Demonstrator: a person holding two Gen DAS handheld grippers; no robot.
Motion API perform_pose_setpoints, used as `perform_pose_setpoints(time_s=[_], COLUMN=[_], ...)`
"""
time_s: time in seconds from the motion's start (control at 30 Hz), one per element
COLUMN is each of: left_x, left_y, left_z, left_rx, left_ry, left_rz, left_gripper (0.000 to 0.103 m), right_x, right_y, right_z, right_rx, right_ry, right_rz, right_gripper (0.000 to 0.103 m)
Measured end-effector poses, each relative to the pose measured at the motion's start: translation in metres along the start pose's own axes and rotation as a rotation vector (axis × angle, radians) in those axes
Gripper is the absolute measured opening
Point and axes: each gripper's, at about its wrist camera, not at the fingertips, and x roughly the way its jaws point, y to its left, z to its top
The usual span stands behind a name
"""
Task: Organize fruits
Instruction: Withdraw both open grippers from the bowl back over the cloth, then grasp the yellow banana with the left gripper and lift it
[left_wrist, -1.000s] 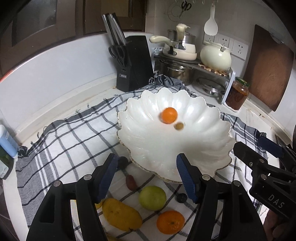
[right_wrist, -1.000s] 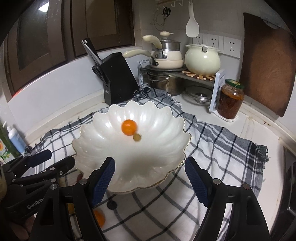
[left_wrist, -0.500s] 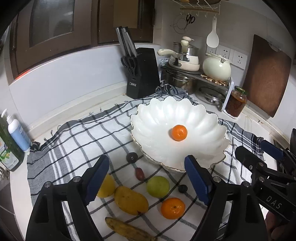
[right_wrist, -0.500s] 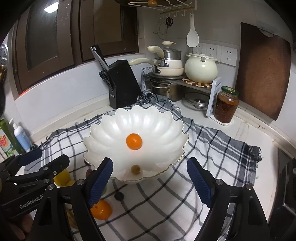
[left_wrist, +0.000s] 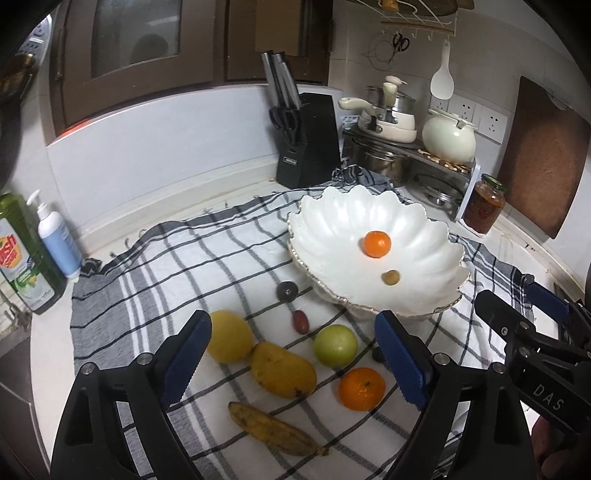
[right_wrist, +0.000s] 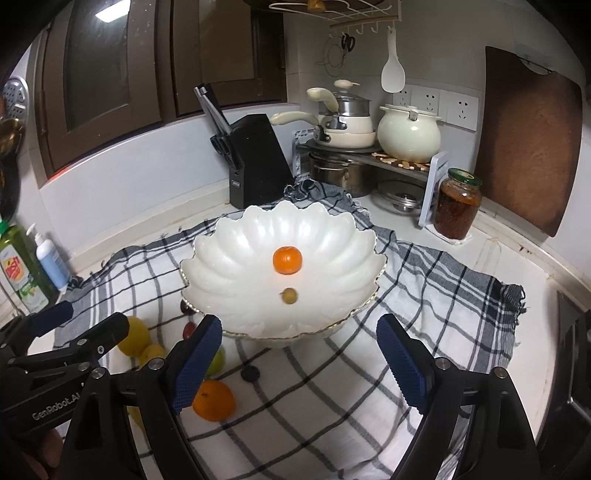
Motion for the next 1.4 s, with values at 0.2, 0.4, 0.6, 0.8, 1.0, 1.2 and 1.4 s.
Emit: perform_pose_setpoints(time_s=[0.2,0.4,0.6,0.8,1.0,1.2,1.4], left_x=[-0.007,-0.009,0.0,0.008,0.017,0.033,0.048], left_y=[0.006,0.016,0.022,0.021,0.019,0.021,0.025], left_z=[-0.012,-0.025,-0.04,-0.056,-0.069,-0.083,-0.096], left_rx=[-0.012,-0.064,-0.099,-0.099,-0.099,-0.116,-0.161], left_ry=[0.005,-0.007,0.037,0.072,0.102,0.137,0.167], left_rz=[0.022,0.077,0.091,0.101,0.108,0.125,0.143], left_gripper=[0.092,0.099,0.099,0.099,0.098,0.094,0.079], right_x=[-0.005,0.0,0.007,0.013,0.02,0.027,0.036], right_y=[0.006,0.011,0.018,0.019,0.018,0.022,0.026], right_z=[-0.008,-0.019,-0.033,-0.045,-0.057,-0.068,-0.077], right_rx=[-0.011,-0.007,-0.02,-0.029,-0.029,-0.058,-0.084], right_ry=[-0.002,0.016,0.039,0.057,0.076,0.096,0.104], right_rz=[0.004,0.027,0.051,0.06,0.062,0.057,0.06], right_gripper=[0.086,0.086,0.086,0.086,0.086,0.086,0.086])
